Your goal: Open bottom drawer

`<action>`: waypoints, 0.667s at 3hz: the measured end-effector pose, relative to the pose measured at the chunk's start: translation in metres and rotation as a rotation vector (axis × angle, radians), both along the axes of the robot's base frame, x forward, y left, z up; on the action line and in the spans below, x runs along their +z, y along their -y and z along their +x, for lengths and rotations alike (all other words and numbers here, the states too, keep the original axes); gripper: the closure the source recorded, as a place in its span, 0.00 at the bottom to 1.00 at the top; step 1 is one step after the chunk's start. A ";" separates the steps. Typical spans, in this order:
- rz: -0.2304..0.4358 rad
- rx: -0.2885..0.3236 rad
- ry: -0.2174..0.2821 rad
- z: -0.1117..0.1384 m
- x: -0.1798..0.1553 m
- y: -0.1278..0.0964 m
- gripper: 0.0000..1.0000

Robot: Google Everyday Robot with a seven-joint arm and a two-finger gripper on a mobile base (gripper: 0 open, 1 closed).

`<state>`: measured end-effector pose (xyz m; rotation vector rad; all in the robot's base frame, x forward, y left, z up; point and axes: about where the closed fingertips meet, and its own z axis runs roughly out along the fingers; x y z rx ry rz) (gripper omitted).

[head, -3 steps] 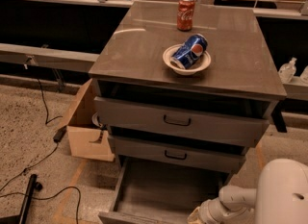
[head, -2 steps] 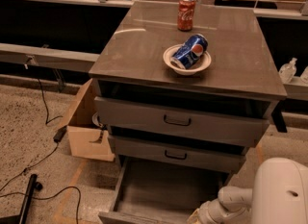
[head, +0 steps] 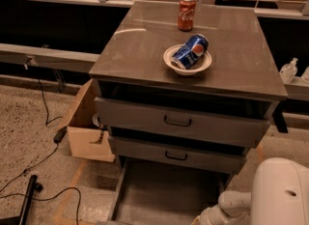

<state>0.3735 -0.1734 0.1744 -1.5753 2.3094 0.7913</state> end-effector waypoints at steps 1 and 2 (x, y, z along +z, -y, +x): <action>0.002 -0.026 0.070 0.010 0.022 0.003 1.00; -0.055 -0.088 0.197 0.023 0.069 0.030 1.00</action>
Offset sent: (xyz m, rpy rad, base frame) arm 0.0573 -0.0954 0.1748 -0.2194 -0.4434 -0.1843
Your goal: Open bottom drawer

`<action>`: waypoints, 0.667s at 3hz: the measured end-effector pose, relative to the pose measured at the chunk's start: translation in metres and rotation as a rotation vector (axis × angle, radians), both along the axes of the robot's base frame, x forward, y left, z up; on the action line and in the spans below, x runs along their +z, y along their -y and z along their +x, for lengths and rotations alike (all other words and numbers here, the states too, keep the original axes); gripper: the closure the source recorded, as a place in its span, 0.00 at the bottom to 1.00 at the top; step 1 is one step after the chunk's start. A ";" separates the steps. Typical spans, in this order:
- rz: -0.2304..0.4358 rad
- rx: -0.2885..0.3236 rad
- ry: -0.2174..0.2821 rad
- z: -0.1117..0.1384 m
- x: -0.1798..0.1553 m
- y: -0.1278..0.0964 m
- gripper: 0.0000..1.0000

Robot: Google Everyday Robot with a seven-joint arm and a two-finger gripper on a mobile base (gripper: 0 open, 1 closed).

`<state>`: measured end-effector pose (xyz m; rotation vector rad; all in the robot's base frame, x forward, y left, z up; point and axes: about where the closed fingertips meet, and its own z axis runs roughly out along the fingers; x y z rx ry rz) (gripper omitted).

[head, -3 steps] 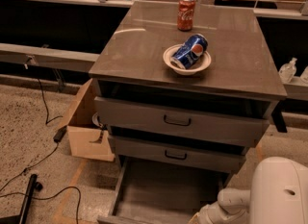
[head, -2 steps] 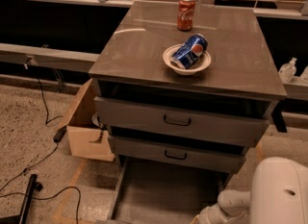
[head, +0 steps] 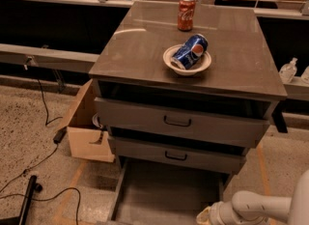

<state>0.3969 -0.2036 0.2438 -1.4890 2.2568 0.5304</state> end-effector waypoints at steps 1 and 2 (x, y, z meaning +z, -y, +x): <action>-0.145 -0.062 0.109 0.011 0.053 0.044 1.00; -0.166 -0.066 0.149 0.021 0.069 0.049 0.75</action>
Offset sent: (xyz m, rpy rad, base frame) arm 0.0086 -0.0360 0.0438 -0.1197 -0.0899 -0.0518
